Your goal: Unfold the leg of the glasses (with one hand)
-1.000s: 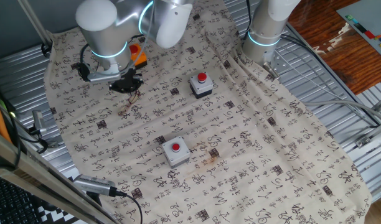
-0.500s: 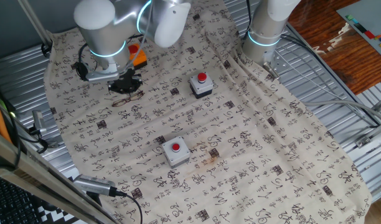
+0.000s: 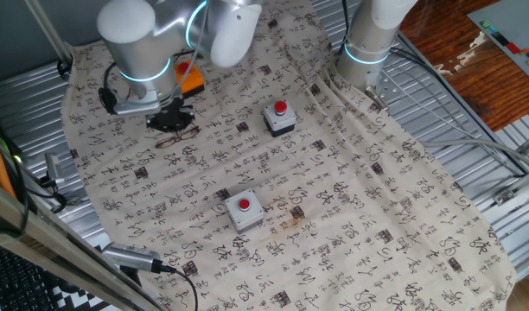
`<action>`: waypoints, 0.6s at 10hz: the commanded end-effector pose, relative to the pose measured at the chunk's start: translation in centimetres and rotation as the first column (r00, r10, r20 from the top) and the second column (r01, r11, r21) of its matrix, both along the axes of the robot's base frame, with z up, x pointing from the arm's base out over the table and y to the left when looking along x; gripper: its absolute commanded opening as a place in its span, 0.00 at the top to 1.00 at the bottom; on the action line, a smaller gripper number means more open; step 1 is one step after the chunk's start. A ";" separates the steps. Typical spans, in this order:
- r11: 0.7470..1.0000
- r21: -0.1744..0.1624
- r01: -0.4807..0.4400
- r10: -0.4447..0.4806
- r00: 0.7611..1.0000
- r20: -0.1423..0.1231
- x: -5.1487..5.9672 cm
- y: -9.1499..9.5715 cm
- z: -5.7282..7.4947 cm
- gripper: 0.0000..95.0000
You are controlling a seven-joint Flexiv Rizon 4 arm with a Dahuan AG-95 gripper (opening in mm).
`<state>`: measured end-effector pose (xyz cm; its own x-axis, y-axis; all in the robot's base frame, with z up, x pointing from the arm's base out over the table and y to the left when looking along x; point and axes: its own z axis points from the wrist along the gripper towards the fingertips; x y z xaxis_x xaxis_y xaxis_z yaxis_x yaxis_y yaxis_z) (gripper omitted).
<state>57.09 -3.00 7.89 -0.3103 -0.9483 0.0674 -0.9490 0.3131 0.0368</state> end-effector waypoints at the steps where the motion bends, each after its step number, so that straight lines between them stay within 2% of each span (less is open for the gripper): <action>1: 0.991 0.006 0.134 -0.134 0.991 0.009 0.0 1.7 0.4 0.80; 2: 0.989 0.001 0.149 -0.149 0.989 0.011 -0.1 2.2 0.5 0.80; 3: 0.983 -0.008 0.185 -0.184 0.983 0.014 -0.6 3.4 0.8 0.60; 6: 0.972 -0.016 0.234 -0.234 0.972 0.020 -1.7 4.5 0.8 0.60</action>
